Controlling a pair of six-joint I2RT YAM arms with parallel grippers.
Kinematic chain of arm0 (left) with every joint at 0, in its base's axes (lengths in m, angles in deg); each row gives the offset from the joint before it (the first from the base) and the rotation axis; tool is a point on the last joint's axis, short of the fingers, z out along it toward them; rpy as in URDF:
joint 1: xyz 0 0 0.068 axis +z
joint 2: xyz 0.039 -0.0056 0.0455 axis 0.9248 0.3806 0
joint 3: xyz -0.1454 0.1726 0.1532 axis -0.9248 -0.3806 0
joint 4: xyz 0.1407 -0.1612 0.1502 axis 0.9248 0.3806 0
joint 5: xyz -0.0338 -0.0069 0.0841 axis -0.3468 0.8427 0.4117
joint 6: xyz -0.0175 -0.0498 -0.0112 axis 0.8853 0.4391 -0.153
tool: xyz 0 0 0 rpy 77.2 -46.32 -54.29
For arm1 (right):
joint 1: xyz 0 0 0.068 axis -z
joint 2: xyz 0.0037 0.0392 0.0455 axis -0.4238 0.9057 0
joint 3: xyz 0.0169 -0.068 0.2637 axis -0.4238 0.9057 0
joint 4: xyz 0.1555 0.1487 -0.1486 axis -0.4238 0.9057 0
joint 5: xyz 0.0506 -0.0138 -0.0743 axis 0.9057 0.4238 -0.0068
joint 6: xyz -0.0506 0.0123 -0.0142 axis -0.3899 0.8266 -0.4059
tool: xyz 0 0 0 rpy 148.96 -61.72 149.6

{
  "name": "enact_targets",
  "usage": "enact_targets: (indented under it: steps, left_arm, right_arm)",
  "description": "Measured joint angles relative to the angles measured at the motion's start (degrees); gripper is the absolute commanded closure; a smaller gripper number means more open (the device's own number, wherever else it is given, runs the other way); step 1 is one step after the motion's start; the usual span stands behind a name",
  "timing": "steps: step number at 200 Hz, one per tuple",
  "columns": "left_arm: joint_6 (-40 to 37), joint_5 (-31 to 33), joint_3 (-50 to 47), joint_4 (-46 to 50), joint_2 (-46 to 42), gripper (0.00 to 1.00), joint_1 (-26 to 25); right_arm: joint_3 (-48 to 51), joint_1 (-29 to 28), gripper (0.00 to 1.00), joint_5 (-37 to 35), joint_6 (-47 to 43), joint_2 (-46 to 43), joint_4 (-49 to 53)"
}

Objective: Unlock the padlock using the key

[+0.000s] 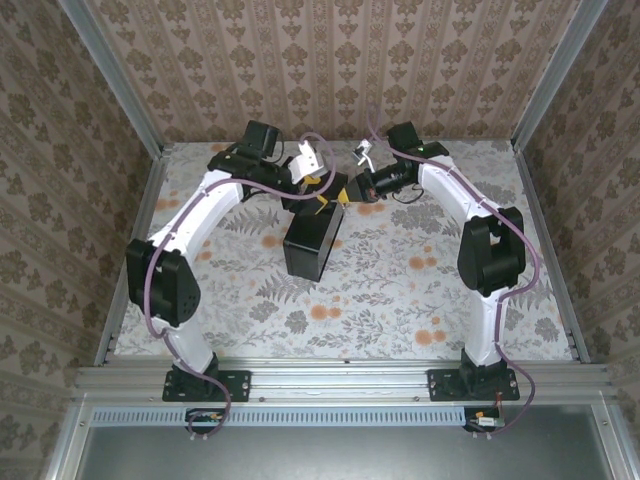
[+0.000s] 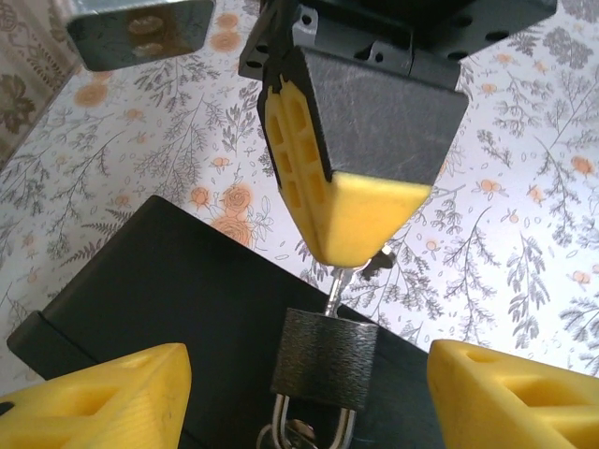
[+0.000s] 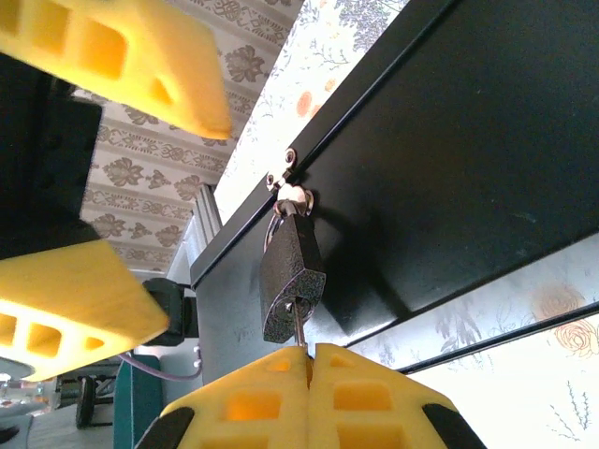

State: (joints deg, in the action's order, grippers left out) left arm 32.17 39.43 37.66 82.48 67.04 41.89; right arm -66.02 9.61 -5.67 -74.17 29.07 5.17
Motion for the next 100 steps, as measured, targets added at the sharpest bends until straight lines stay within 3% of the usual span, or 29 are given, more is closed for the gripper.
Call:
enact_targets:
  steps: [77,100]
  left_arm:
    - [-9.86,-3.98,0.5,2.27,4.7,0.31,0.63]
    - [-10.93,-4.5,0.5,2.45,4.7,0.36,0.31]
  right_arm:
    - [-0.04,-0.07,1.0,0.13,-0.42,-0.02,0.83]
    - [-0.04,-0.24,1.0,0.13,-0.42,-0.02,0.85]
